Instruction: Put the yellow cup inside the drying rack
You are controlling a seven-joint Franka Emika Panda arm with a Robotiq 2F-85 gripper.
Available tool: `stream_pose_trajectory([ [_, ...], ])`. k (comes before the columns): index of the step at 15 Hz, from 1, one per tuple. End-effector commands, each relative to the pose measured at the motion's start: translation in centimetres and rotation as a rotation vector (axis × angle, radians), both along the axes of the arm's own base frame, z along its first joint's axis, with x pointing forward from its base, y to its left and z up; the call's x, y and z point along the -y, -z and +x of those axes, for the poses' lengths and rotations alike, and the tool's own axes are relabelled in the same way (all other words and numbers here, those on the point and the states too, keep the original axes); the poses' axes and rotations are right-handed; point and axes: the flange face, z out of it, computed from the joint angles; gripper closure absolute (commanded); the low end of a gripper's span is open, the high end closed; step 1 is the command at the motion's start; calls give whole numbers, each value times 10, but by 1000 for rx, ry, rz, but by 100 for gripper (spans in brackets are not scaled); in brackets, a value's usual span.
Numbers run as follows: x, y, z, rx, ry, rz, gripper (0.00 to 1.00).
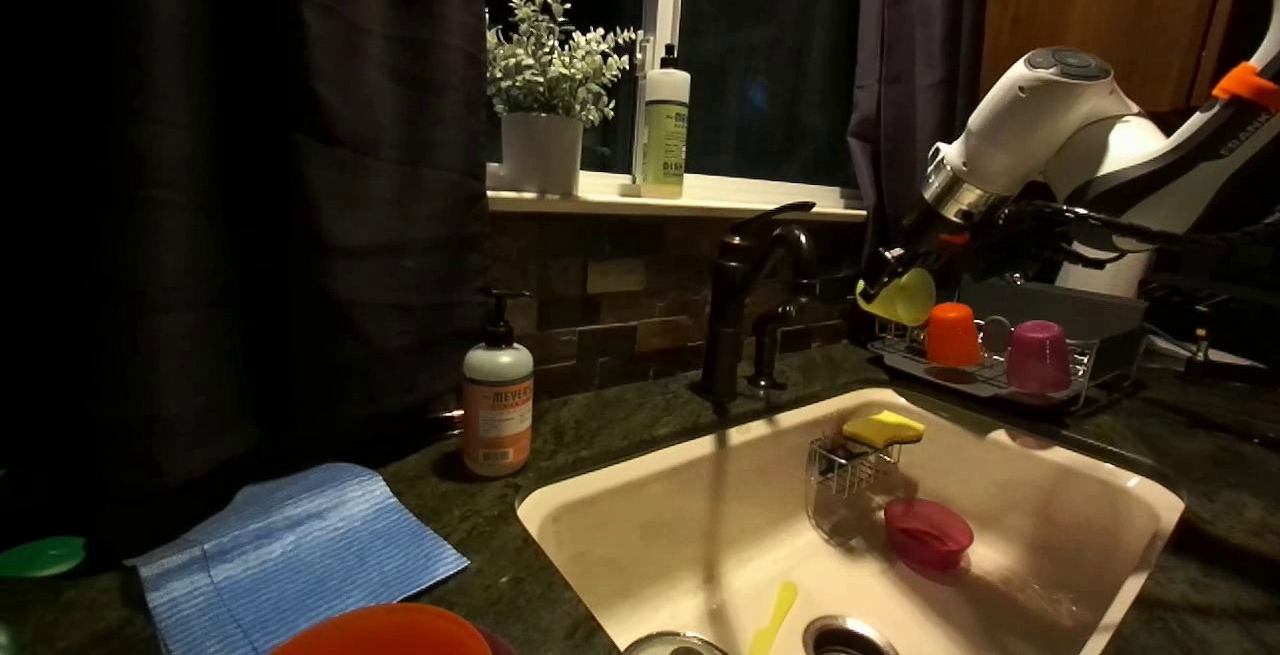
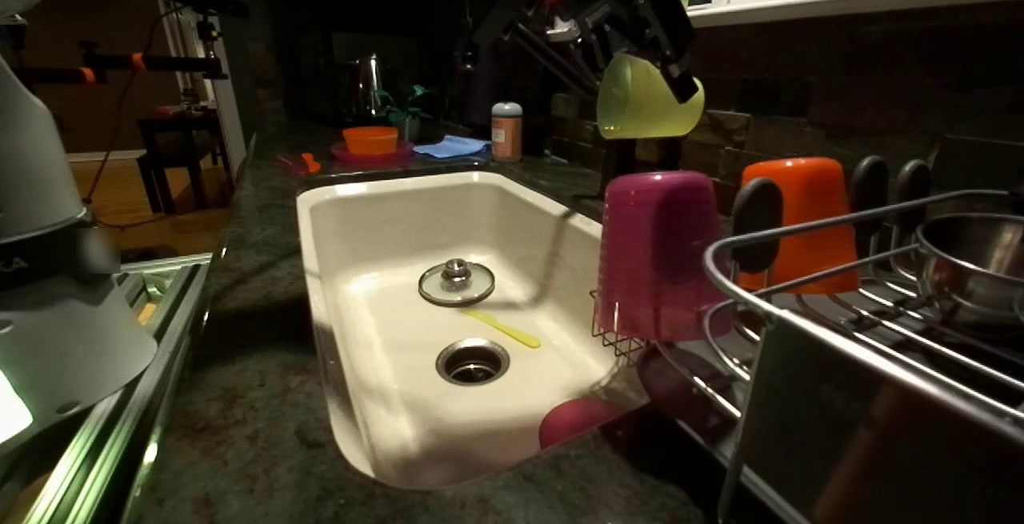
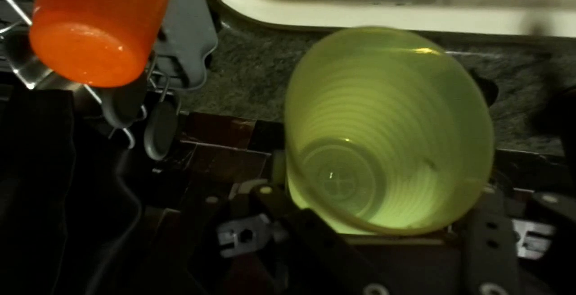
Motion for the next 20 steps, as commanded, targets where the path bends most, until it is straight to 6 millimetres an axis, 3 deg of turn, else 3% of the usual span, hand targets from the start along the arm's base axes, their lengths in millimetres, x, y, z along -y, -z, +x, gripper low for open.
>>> stream_pose_trajectory([
  [1,10,-19,-13,58,18,-52,53],
  [7,34,-44,-17,155,7,-113,53],
  [13,57,-46,-10,204,33,-92,53],
  [14,49,-46,-14,187,34,-117,28],
  [17,57,-48,-11,199,48,-117,28],
  [18,57,-47,-11,199,49,-116,53],
  [20,65,-55,-8,215,44,-115,53],
])
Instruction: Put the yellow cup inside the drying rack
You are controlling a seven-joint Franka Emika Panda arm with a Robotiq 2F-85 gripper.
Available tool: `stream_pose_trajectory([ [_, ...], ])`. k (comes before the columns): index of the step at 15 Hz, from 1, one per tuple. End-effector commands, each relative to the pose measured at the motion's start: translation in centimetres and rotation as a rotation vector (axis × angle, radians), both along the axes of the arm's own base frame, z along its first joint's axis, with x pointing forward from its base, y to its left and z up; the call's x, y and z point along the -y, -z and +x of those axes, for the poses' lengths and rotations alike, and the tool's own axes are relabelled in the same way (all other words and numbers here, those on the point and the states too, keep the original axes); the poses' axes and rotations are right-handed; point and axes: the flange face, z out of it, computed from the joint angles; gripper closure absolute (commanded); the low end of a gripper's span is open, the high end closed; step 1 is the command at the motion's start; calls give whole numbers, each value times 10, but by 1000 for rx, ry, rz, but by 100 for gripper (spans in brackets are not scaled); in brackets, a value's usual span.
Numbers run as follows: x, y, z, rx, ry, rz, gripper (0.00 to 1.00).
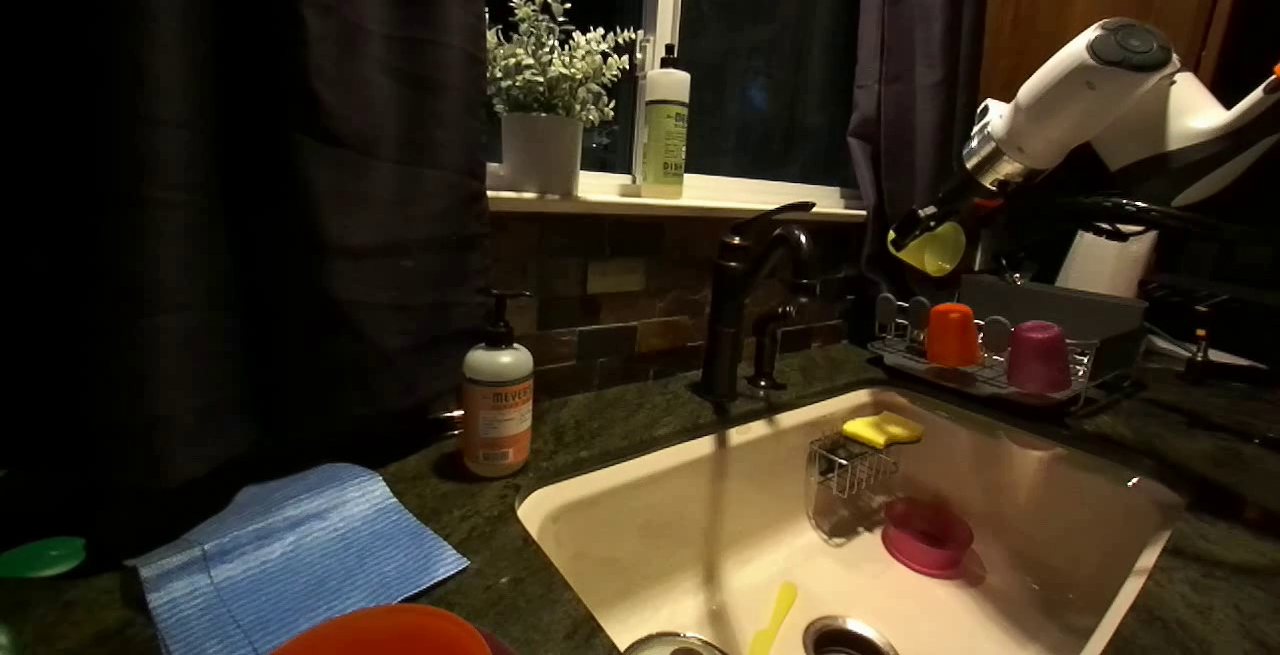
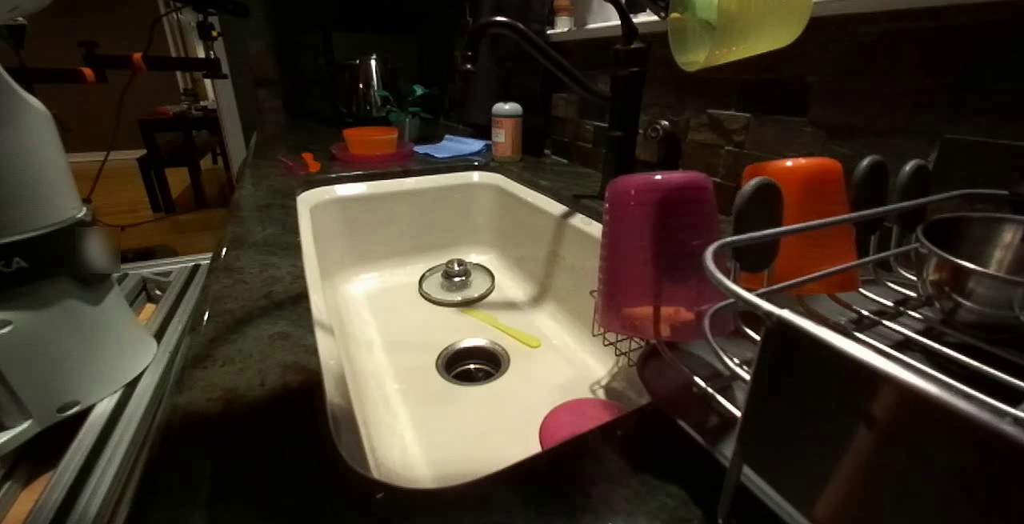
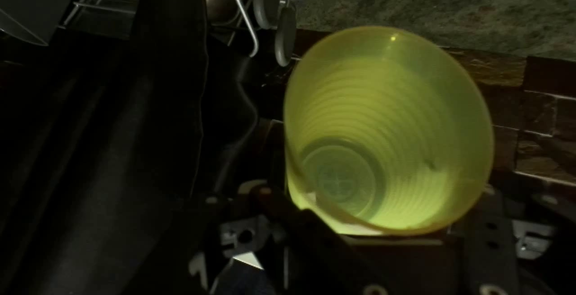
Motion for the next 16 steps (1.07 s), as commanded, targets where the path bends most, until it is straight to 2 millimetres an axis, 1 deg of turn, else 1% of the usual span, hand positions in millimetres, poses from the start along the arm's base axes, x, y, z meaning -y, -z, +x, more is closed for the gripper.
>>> stream_pose_trajectory([
  [1,13,-11,4,24,-1,-15,53],
  [4,25,-18,8,43,7,-35,53],
  [9,45,-22,14,78,44,-44,53],
  [12,49,-19,20,102,62,-40,53],
  [16,45,-12,31,155,72,-49,53],
])
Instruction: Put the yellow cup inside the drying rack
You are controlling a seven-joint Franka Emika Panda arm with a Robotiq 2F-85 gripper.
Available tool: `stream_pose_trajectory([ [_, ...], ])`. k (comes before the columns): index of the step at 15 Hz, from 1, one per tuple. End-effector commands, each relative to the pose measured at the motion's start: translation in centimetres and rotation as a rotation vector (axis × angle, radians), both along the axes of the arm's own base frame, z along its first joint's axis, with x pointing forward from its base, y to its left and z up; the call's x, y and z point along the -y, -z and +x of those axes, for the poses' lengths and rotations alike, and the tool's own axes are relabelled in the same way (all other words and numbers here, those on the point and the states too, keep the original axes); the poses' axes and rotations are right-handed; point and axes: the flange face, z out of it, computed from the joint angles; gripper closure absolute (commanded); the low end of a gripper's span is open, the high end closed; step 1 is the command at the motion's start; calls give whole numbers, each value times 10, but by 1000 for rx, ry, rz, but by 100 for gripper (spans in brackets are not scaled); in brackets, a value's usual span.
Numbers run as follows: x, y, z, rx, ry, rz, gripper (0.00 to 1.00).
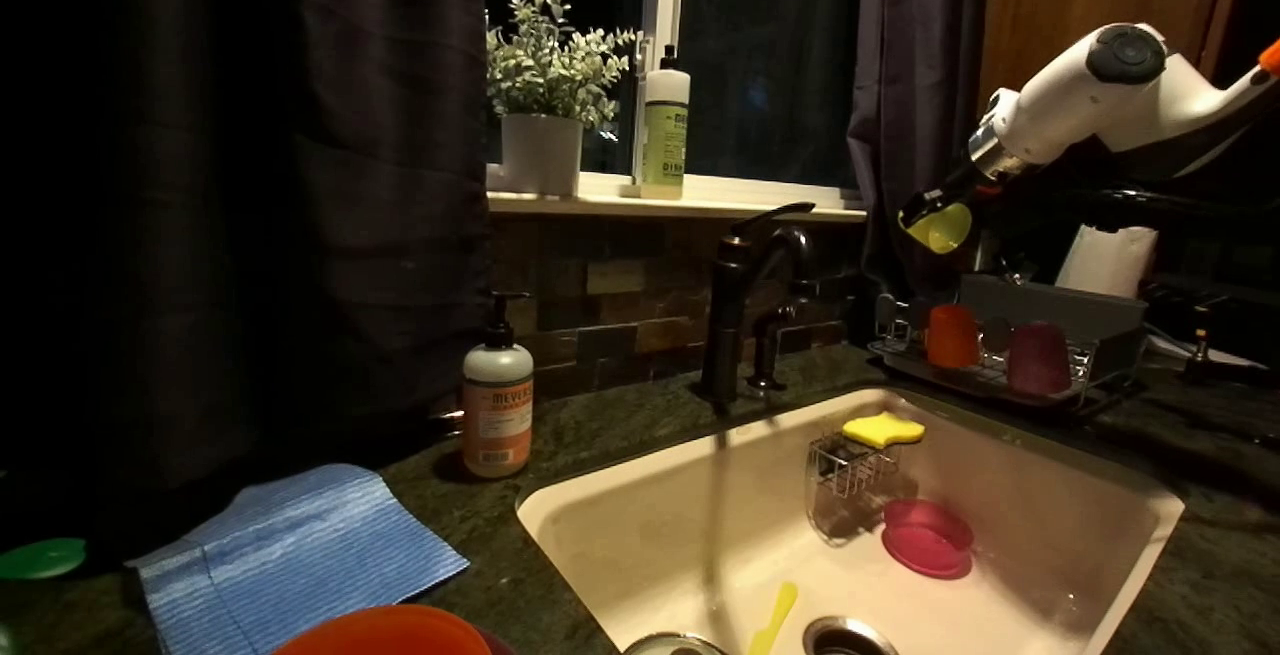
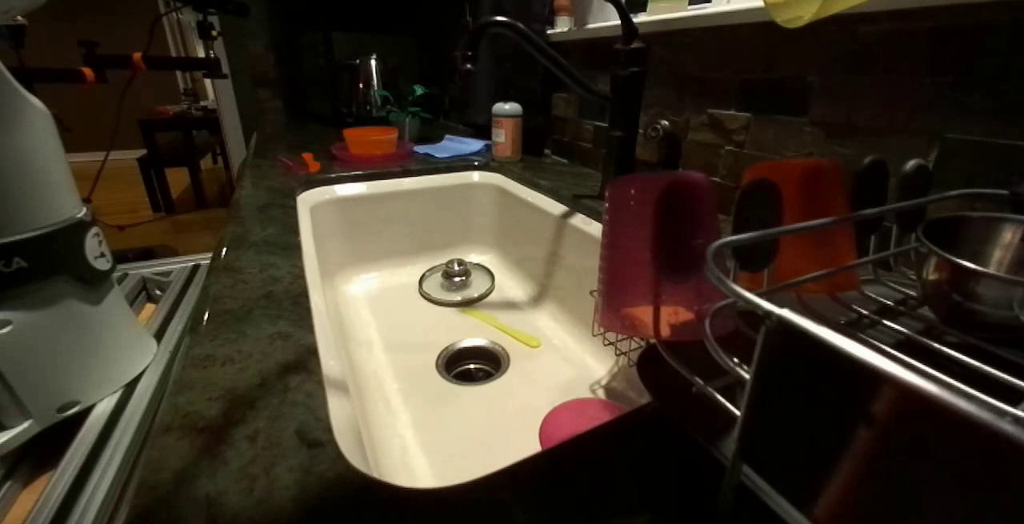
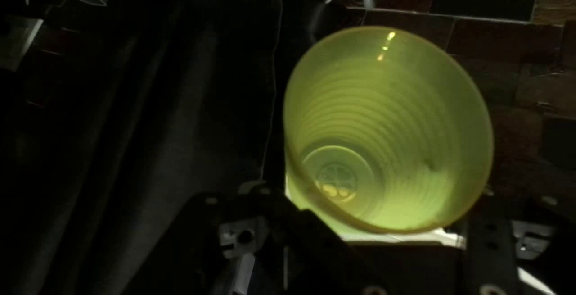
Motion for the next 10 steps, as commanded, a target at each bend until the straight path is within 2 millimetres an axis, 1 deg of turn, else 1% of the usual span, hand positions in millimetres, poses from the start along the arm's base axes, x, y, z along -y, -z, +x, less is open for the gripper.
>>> stream_pose_trajectory([
  [1,-4,9,14,49,4,-3,53],
  [4,-3,19,19,63,-4,-2,53],
  [9,7,34,25,79,-11,-8,53],
  [10,1,32,29,82,1,-8,53],
])
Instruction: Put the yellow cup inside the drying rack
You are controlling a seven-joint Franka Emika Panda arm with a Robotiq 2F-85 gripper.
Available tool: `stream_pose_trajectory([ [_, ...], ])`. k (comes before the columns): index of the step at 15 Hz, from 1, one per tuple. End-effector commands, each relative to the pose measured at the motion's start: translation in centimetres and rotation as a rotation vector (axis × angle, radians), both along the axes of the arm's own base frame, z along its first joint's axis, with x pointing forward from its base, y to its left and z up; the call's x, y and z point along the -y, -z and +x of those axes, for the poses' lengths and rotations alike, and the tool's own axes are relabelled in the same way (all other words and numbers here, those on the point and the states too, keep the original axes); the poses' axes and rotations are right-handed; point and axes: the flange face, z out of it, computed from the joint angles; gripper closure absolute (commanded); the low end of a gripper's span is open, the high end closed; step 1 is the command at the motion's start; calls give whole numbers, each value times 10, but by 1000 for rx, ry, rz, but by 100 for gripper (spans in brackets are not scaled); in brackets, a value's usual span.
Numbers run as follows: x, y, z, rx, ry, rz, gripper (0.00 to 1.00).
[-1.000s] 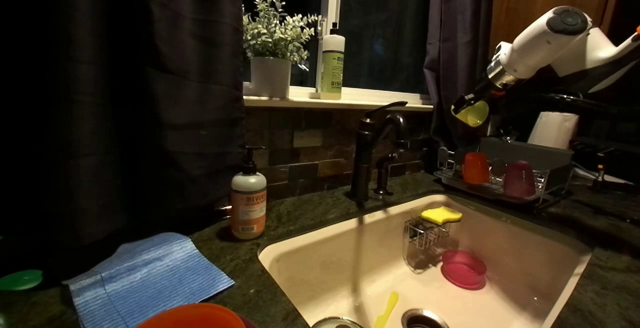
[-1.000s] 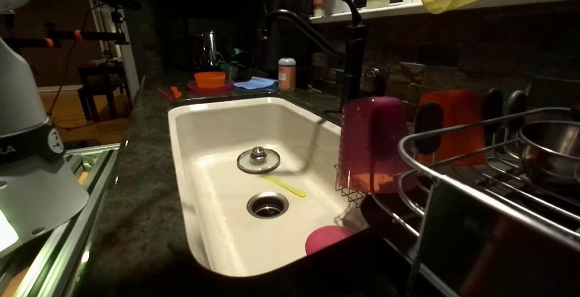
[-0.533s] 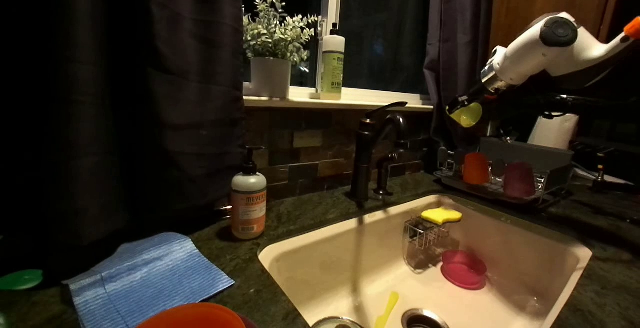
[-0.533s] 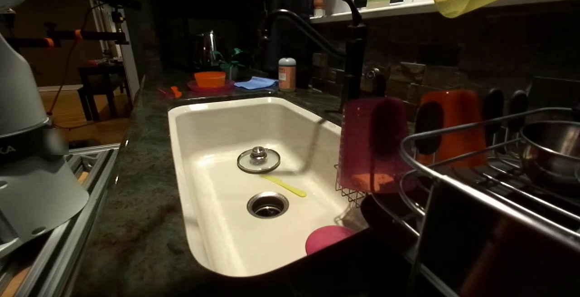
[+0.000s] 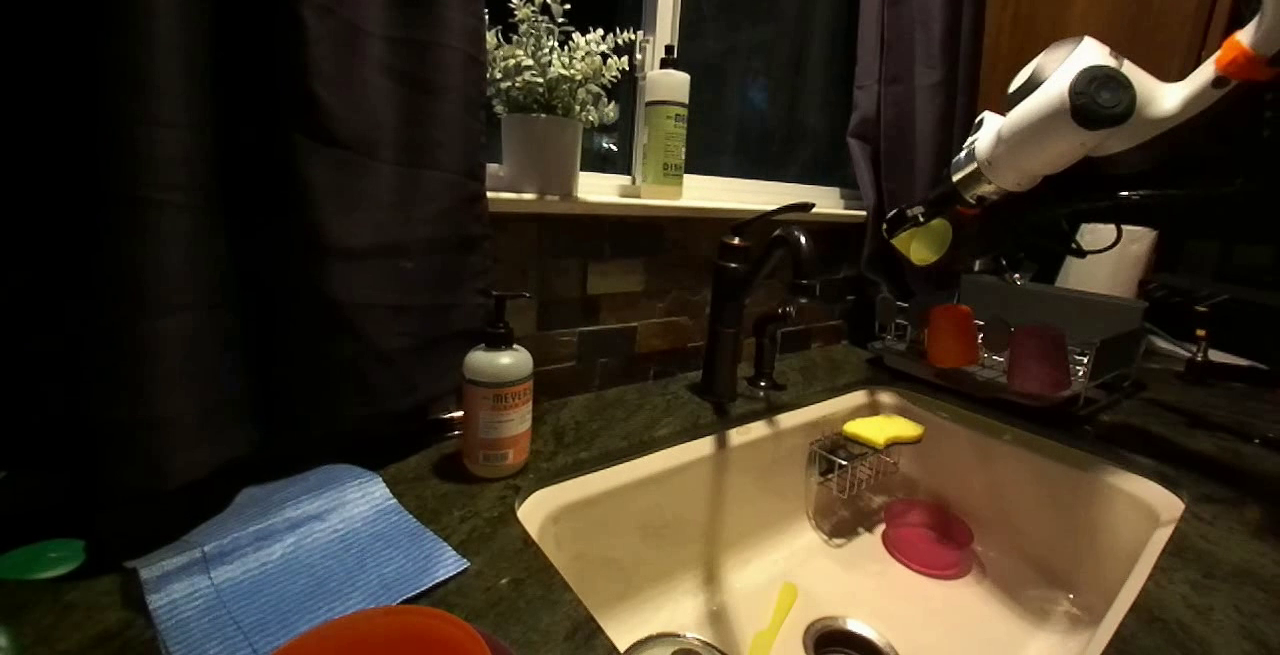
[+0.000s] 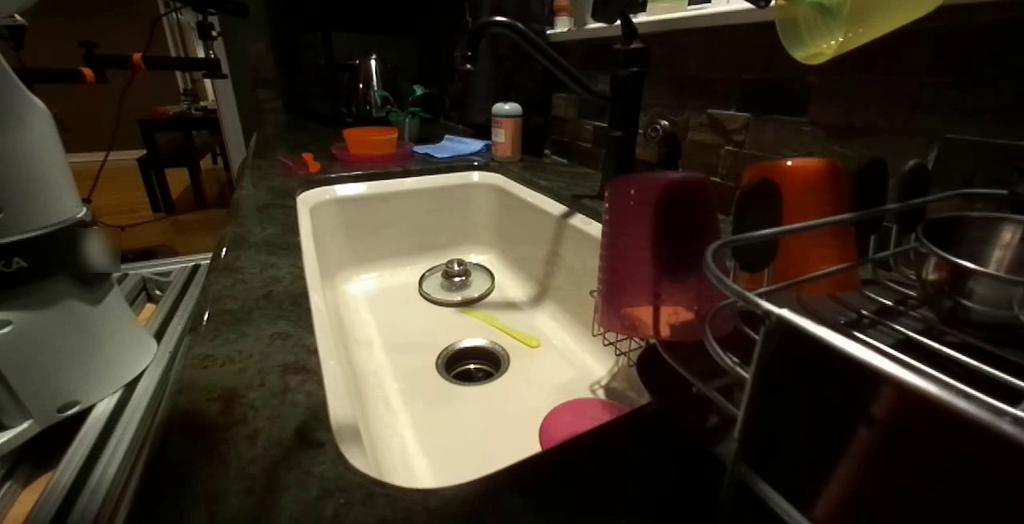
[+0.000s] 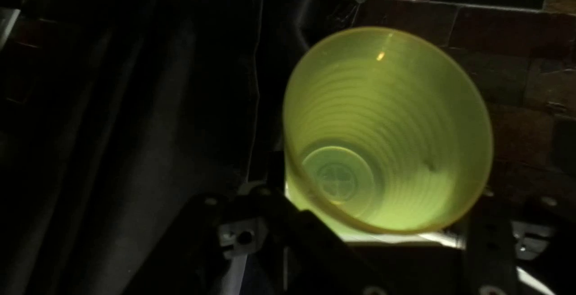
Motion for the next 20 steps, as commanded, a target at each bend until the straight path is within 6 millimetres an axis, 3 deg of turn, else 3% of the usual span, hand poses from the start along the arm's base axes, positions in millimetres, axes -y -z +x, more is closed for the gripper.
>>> stream_pose_trajectory([
  [1,-1,8,13,29,25,-2,53],
  [9,2,20,32,110,93,-30,53],
  [16,11,52,38,148,169,-1,53],
  [20,16,58,45,196,205,-8,53],
])
